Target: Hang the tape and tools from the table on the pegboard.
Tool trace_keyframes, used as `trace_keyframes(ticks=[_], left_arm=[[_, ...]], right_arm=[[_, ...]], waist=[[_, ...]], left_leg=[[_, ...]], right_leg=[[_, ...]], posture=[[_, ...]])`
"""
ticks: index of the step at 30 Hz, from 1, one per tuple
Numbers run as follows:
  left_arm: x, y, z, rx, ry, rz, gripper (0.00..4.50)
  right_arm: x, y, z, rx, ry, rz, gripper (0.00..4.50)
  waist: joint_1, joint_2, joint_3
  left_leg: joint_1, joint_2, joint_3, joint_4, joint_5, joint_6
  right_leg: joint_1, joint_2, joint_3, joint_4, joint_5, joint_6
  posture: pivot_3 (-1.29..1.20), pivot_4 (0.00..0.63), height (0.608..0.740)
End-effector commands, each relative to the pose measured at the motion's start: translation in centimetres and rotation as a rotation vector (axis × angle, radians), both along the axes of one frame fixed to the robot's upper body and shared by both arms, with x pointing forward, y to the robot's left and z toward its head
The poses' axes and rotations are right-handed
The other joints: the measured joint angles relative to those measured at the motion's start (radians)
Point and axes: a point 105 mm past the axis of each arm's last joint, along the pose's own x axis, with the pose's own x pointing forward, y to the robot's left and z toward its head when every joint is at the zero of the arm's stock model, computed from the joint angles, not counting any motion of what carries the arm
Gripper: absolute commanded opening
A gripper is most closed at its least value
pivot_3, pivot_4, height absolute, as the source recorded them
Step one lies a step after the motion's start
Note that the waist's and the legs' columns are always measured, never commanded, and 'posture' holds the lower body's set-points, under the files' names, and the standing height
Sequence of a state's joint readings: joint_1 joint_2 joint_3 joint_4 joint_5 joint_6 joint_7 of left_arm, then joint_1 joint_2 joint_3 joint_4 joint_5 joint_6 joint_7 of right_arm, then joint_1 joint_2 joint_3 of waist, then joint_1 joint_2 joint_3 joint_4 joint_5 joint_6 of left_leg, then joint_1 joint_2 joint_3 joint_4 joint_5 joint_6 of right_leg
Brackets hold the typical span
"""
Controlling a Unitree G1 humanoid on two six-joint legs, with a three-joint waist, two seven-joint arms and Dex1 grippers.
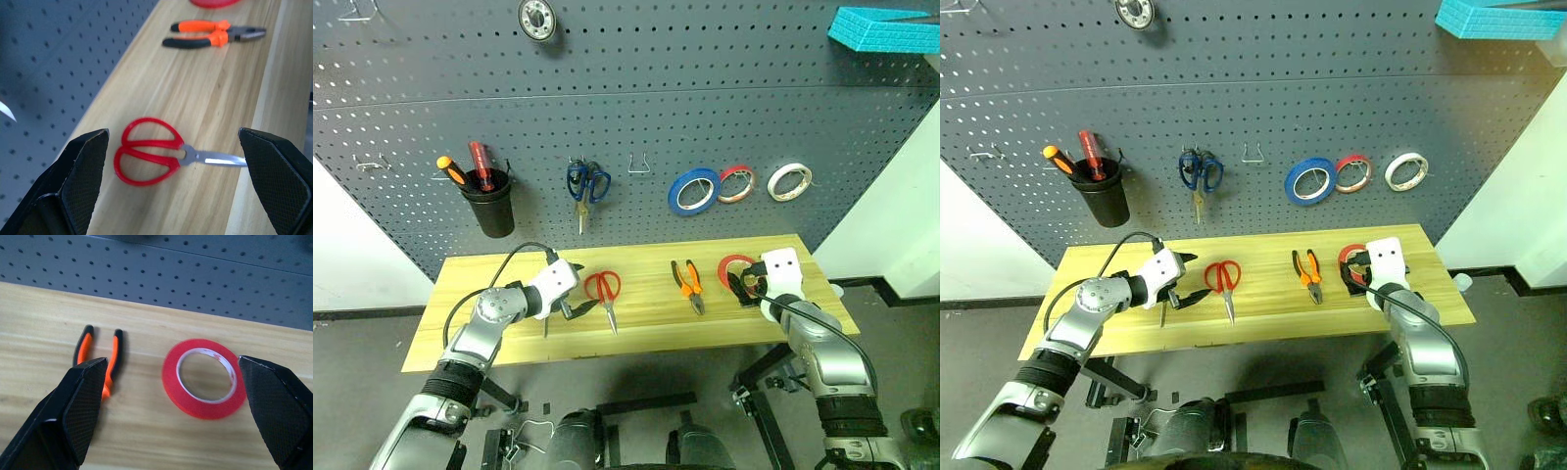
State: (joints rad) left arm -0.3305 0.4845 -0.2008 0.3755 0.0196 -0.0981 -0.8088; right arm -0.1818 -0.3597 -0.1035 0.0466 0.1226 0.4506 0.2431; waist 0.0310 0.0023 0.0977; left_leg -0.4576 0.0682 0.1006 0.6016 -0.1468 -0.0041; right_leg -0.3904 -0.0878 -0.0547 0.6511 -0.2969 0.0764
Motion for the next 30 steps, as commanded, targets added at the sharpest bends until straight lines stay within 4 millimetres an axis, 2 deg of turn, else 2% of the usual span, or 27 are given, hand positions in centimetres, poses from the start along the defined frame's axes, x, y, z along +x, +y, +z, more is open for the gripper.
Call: trace_keyframes(ticks=[1, 4, 9, 20, 30], left_arm=[[0.6, -0.1, 1.5, 0.003, -0.06, 0.001, 4.42], [0.9, -0.2, 2.5, -0.011, -0.084, 0.044, 4.42], [0.1, -0.9, 3.9, -0.044, -0.098, 0.031, 4.42], [0.1, -1.3, 6.3, -0.083, -0.106, 0.023, 4.42], [0.2, -1.7, 8.6, -0.105, -0.105, 0.011, 4.42]], right_arm=[[0.6, 1.0, 1.8, 0.013, -0.079, 0.039, 4.5], [1.1, 1.6, 2.0, -0.044, -0.093, 0.095, 4.5], [1.7, 2.2, 2.3, -0.008, -0.076, 0.159, 4.5], [4.4, -0.6, 2.1, -0.012, -0.012, 0.115, 4.5], [5.6, -1.9, 1.2, -0.055, 0.017, 0.11, 4.5]], waist=[[0.002, -0.001, 0.006], [0.006, -0.002, 0.028], [0.006, -0.002, 0.052], [0.006, -0.002, 0.109], [0.007, -0.005, 0.156]], left_leg=[[-0.001, 0.0, 0.0, 0.0, 0.0, 0.0], [-0.002, 0.001, 0.0, 0.002, -0.001, 0.002], [-0.005, 0.0, 0.001, 0.007, -0.003, 0.005], [-0.006, 0.0, 0.001, 0.009, -0.004, 0.006], [-0.011, 0.0, 0.002, 0.009, -0.004, 0.007]], right_leg=[[0.0, 0.0, 0.0, 0.0, 0.0, 0.0], [-0.002, 0.0, 0.001, 0.001, 0.0, 0.0], [-0.002, 0.0, 0.001, 0.002, 0.0, 0.001], [-0.002, -0.005, 0.001, 0.002, 0.0, 0.001], [-0.003, -0.005, 0.001, 0.002, 0.0, 0.002]], posture=[[0.08, 0.176, 0.716], [0.09, 0.19, 0.717], [0.08, 0.211, 0.717], [0.08, 0.256, 0.717], [0.09, 0.312, 0.717]])
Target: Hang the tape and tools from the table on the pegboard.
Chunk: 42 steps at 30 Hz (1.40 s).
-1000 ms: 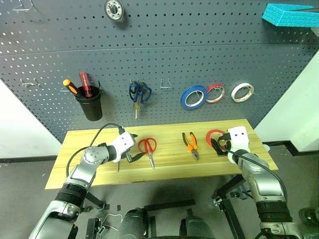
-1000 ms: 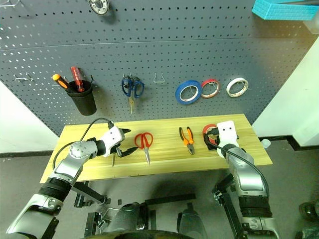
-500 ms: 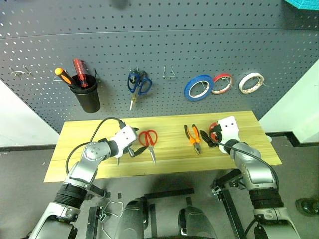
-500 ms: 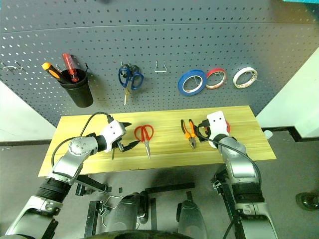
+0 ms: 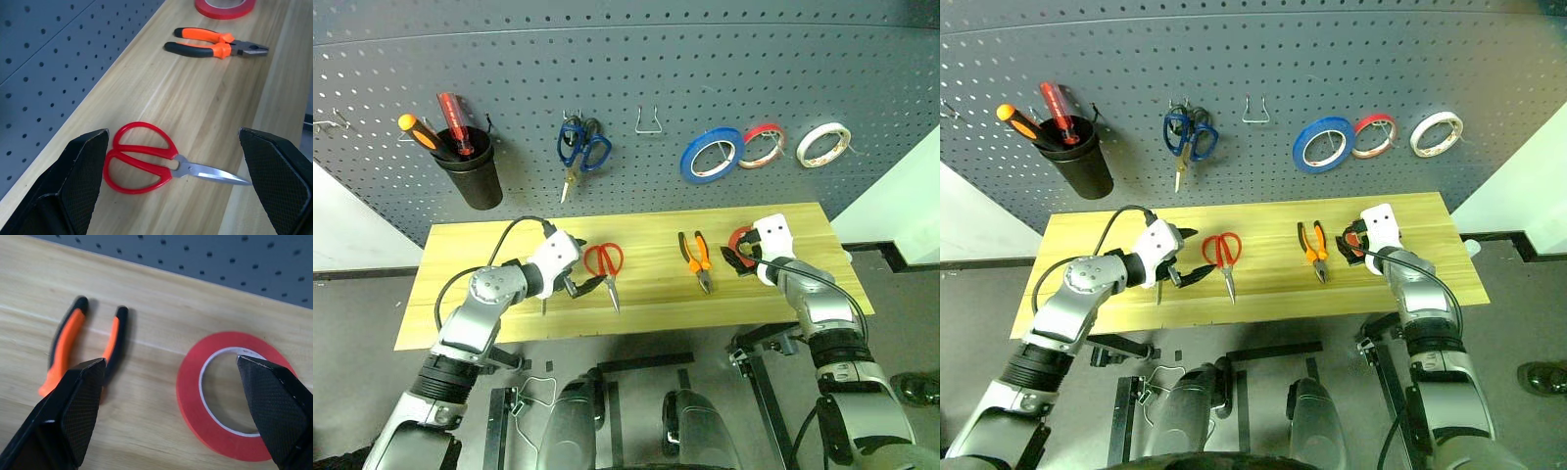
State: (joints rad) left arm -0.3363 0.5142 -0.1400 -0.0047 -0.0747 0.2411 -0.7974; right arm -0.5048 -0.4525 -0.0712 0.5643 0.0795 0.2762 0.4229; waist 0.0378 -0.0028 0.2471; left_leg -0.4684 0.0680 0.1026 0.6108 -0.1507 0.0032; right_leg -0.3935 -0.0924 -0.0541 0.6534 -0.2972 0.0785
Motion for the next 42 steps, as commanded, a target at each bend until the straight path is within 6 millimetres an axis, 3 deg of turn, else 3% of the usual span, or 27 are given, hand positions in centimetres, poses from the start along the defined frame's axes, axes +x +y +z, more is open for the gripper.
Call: trace_keyframes(ticks=[1, 9, 25, 42], left_arm=[[-0.2, -0.5, 1.9, -0.016, -0.045, -0.023, 4.42], [-2.0, -1.2, 1.4, -0.031, -0.001, -0.047, 4.42], [-3.5, -1.0, 1.0, -0.033, 0.037, -0.023, 4.42], [-4.5, -0.5, 2.0, -0.025, 0.038, -0.014, 4.42]], right_arm=[[0.5, -0.4, 0.6, -0.01, -0.027, -0.003, 4.5], [0.4, -0.2, -0.5, -0.01, 0.001, -0.001, 4.5], [1.5, -0.5, 0.1, -0.028, -0.007, 0.01, 4.5], [2.7, -3.0, 0.7, -0.061, 0.047, -0.031, 4.5]], waist=[[0.0, 0.0, 0.012], [0.0, 0.001, 0.05], [0.0, 0.001, 0.077], [0.001, -0.001, 0.106]], left_leg=[[0.0, 0.0, 0.0, 0.0, 0.0, 0.0], [-0.007, 0.0, 0.001, 0.001, 0.0, 0.0], [-0.009, 0.0, 0.002, 0.001, 0.001, -0.001], [-0.01, -0.001, 0.002, 0.0, 0.001, -0.002]], right_leg=[[0.0, 0.0, 0.0, 0.0, 0.0, 0.0], [-0.007, 0.002, 0.0, 0.001, 0.002, 0.006], [-0.011, 0.002, 0.0, 0.006, 0.001, 0.009], [-0.013, 0.001, 0.0, 0.009, 0.0, 0.011]], posture=[[0.08, 0.318, 0.717], [0.1, 0.356, 0.717], [0.12, 0.364, 0.717], [0.15, 0.391, 0.717]])
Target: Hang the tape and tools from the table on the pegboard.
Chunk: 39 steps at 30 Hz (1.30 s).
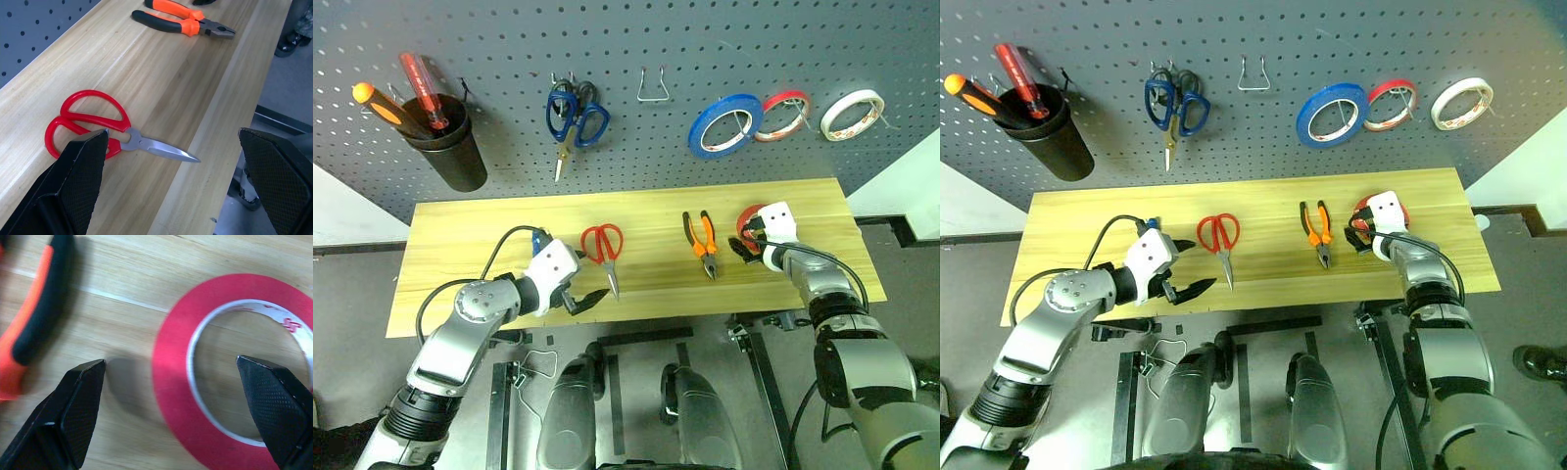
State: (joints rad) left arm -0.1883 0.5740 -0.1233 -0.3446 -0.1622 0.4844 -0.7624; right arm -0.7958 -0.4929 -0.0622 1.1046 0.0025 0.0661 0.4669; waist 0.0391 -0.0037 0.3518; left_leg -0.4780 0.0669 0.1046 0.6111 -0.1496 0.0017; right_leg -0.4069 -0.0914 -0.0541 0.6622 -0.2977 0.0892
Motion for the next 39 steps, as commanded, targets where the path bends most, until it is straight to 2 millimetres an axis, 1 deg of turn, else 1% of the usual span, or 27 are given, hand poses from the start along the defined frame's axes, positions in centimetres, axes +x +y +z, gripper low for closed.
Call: trace_keyframes(ticks=[1, 10, 13, 20, 28, 29, 30, 31, 39], left_arm=[[-0.7, 0.2, 1.1, 0.0, -0.03, -0.014, 4.42], [-0.7, 1.7, 2.6, 0.041, -0.056, -0.01, 4.42], [-0.8, 1.8, 2.8, 0.04, -0.059, -0.009, 4.42], [-1.5, 1.3, 3.3, 0.032, -0.061, -0.018, 4.42], [-1.7, 1.5, 3.9, 0.032, -0.065, -0.011, 4.42], [-1.8, 1.5, 4.0, 0.032, -0.066, -0.01, 4.5], [-1.8, 1.5, 4.1, 0.031, -0.067, -0.01, 4.5], [-1.8, 1.5, 4.1, 0.03, -0.067, -0.009, 4.5], [-1.7, 1.5, 4.3, 0.026, -0.072, -0.005, 4.5]], right_arm=[[-0.3, -1.1, 0.0, -0.018, 0.018, -0.008, 4.5], [-1.7, -0.8, -2.3, 0.053, 0.165, 0.03, 4.5], [-1.8, -0.8, -2.3, 0.064, 0.167, 0.037, 4.5], [-1.9, -1.3, -2.3, 0.061, 0.17, 0.028, 4.5], [-1.9, -1.4, -2.2, 0.059, 0.171, 0.021, 4.5], [-1.9, -1.4, -2.3, 0.058, 0.171, 0.021, 4.11], [-1.9, -1.4, -2.3, 0.058, 0.171, 0.021, 3.97], [-1.9, -1.4, -2.3, 0.057, 0.171, 0.02, 3.71], [-1.9, -1.3, -2.5, 0.057, 0.169, 0.019, 1.14]], waist=[[0.0, 0.0, 0.002], [0.0, 0.0, 0.008], [0.001, -0.001, 0.009], [0.002, -0.007, 0.017], [0.002, -0.01, 0.021], [0.002, -0.01, 0.022], [0.002, -0.01, 0.022], [0.002, -0.01, 0.023], [0.003, -0.011, 0.023]], left_leg=[[0.0, 0.0, 0.0, 0.0, 0.0, 0.0], [0.0, 0.0, 0.0, 0.0, 0.0, 0.0], [0.0, 0.0, 0.0, 0.0, 0.0, 0.0], [0.0, -0.001, -0.001, 0.0, 0.0, -0.001], [0.0, -0.001, -0.001, 0.0, -0.002, -0.002], [0.0, -0.001, -0.001, 0.0, -0.002, -0.002], [0.0, -0.001, -0.001, -0.001, -0.002, -0.003], [0.0, -0.001, -0.001, -0.001, -0.002, -0.003], [0.0, -0.001, -0.001, -0.002, -0.002, -0.003]], right_leg=[[0.0, 0.0, 0.0, 0.0, 0.0, 0.0], [0.0, -0.002, 0.0, 0.001, 0.0, 0.0], [0.0, -0.003, 0.0, 0.001, 0.0, 0.0], [0.0, -0.004, 0.0, 0.0, 0.0, 0.0], [0.0, -0.005, 0.0, 0.0, -0.002, -0.003], [0.0, -0.006, 0.0, 0.0, -0.002, -0.003], [0.0, -0.006, 0.0, -0.001, -0.002, -0.004], [0.0, -0.006, 0.0, -0.001, -0.002, -0.004], [0.001, -0.006, -0.001, -0.004, -0.002, -0.005]], posture=[[0.15, 0.393, 0.717], [0.16, 0.409, 0.717], [0.16, 0.412, 0.717], [0.16, 0.421, 0.717], [0.17, 0.434, 0.717], [0.17, 0.435, 0.717], [0.17, 0.435, 0.717], [0.17, 0.436, 0.717], [0.18, 0.434, 0.717]])
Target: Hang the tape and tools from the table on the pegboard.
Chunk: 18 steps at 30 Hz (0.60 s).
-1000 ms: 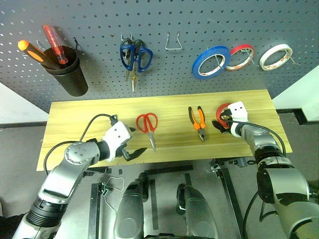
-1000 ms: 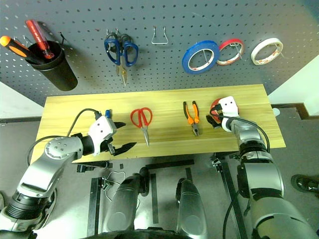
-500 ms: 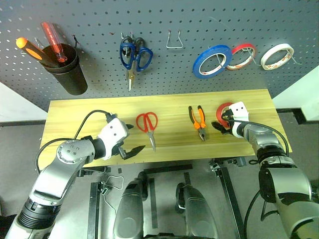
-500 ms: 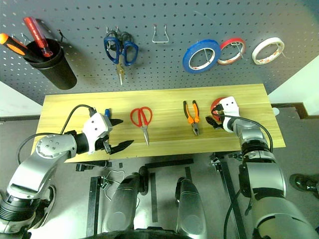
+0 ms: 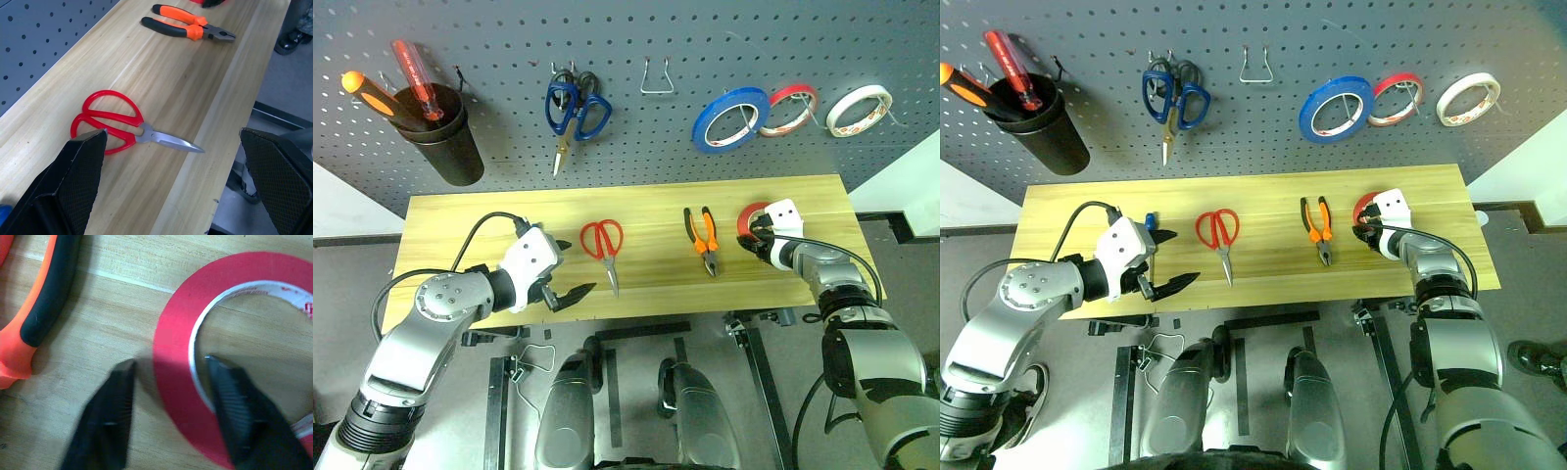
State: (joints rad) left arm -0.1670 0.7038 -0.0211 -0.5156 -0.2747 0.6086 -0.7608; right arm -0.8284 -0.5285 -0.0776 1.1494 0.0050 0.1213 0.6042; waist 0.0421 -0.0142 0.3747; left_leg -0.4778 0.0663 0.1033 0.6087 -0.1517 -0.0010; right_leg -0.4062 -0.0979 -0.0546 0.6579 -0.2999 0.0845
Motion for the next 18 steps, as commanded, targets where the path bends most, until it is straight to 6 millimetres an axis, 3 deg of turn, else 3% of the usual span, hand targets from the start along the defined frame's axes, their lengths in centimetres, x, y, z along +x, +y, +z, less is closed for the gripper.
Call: trace_keyframes(ticks=[1, 10, 13, 18], left_arm=[[-0.3, -0.3, 1.1, -0.007, -0.038, -0.018, 4.5], [0.3, -1.6, 1.6, -0.048, -0.064, -0.065, 4.5], [0.5, -2.3, 2.2, -0.074, -0.086, -0.102, 4.5], [0.6, -3.4, 3.0, -0.129, -0.113, -0.165, 4.5]], right_arm=[[-1.4, -0.9, -2.5, -0.011, 0.088, -0.038, 0.82], [-1.6, -1.5, -2.0, -0.004, 0.047, -0.043, 0.71], [-1.9, -2.0, -0.9, 0.017, -0.017, -0.04, 0.71], [-4.2, -2.1, 1.4, 0.033, -0.122, -0.038, 0.71]], waist=[[0.0, 0.0, 0.0], [0.0, 0.0, 0.0], [0.008, 0.0, 0.0], [0.028, 0.001, -0.001]], left_leg=[[0.0, 0.0, 0.0, 0.0, 0.0, 0.0], [0.0, 0.0, 0.0, -0.004, -0.001, 0.001], [-0.001, 0.0, 0.0, -0.005, 0.0, 0.001], [-0.002, -0.003, 0.001, -0.012, 0.005, -0.004]], right_leg=[[0.0, 0.0, 0.0, -0.001, 0.0, 0.0], [0.002, -0.001, -0.002, -0.008, 0.001, -0.001], [0.002, -0.001, -0.003, -0.009, 0.002, 0.002], [-0.001, -0.001, -0.005, -0.01, 0.003, 0.007]], posture=[[0.17, 0.433, 0.717], [0.15, 0.403, 0.717], [0.13, 0.382, 0.717], [0.11, 0.347, 0.717]])
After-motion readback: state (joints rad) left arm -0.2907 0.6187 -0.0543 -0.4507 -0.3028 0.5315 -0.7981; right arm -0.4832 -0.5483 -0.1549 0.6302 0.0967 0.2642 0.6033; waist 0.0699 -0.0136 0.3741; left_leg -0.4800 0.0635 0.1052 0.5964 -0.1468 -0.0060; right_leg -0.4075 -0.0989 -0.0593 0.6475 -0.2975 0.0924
